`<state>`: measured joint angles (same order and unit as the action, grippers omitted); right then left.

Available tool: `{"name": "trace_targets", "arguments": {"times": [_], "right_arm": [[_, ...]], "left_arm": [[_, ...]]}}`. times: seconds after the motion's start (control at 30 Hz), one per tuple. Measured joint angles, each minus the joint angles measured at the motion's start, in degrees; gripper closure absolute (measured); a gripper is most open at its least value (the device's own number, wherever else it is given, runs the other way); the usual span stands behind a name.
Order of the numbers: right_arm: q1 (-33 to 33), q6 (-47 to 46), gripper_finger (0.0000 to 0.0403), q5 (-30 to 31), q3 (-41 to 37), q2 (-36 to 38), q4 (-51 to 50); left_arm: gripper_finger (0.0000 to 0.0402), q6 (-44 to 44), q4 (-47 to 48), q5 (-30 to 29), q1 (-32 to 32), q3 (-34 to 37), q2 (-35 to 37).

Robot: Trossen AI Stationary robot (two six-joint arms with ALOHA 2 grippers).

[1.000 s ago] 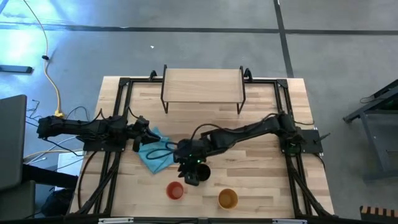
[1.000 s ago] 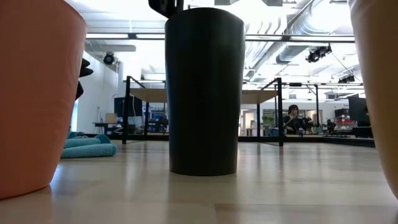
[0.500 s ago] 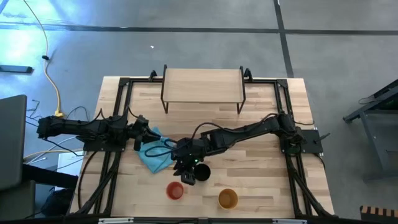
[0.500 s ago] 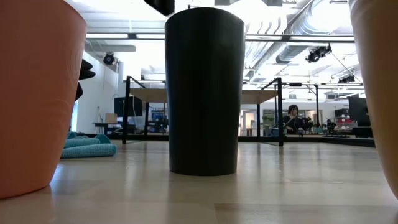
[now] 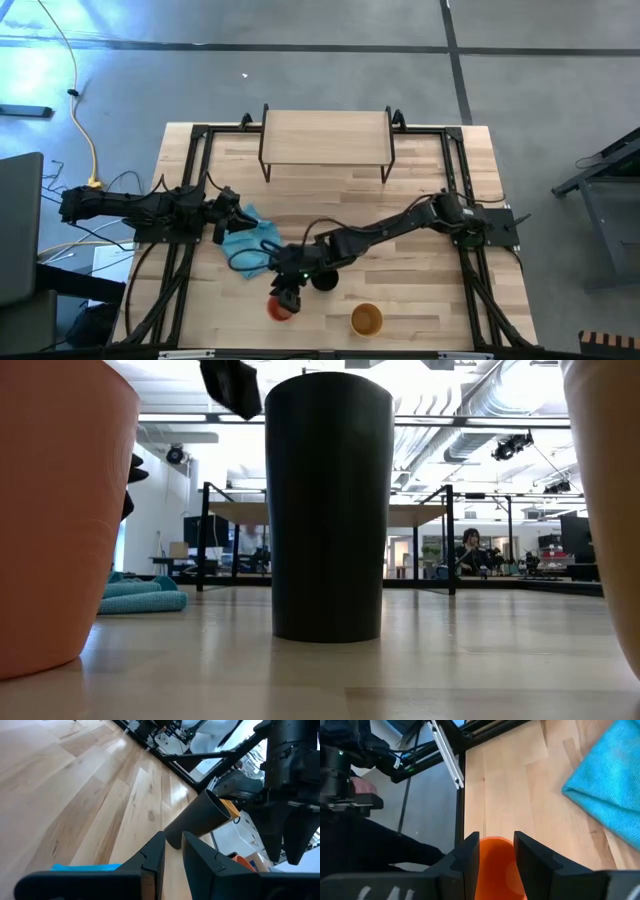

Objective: Stack small to large cups/mugs on shelf
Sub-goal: Put the orange cup on the shelf

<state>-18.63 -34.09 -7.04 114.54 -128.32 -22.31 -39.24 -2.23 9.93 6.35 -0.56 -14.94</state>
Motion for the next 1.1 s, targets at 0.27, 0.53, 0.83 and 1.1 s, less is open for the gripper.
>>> {"name": "trace_targets", "arguments": {"times": [0.27,0.53,0.83,1.1], "right_arm": [[-1.9,3.2,0.029,7.7,0.0,0.0,-2.6],[-2.1,3.0,0.029,9.5,0.0,0.0,-6.2],[-2.1,3.7,0.029,9.0,0.0,0.0,-7.6],[-2.1,5.9,0.029,8.9,0.0,-0.7,-6.8]], "left_arm": [[0.0346,0.0,0.0,0.2,0.0,0.0,0.0],[0.0346,0.0,0.0,0.1,0.0,0.0,0.0],[0.0346,0.0,0.0,0.0,0.0,0.0,0.0],[0.0346,0.4,0.1,-0.8,0.0,0.0,0.0]]}}
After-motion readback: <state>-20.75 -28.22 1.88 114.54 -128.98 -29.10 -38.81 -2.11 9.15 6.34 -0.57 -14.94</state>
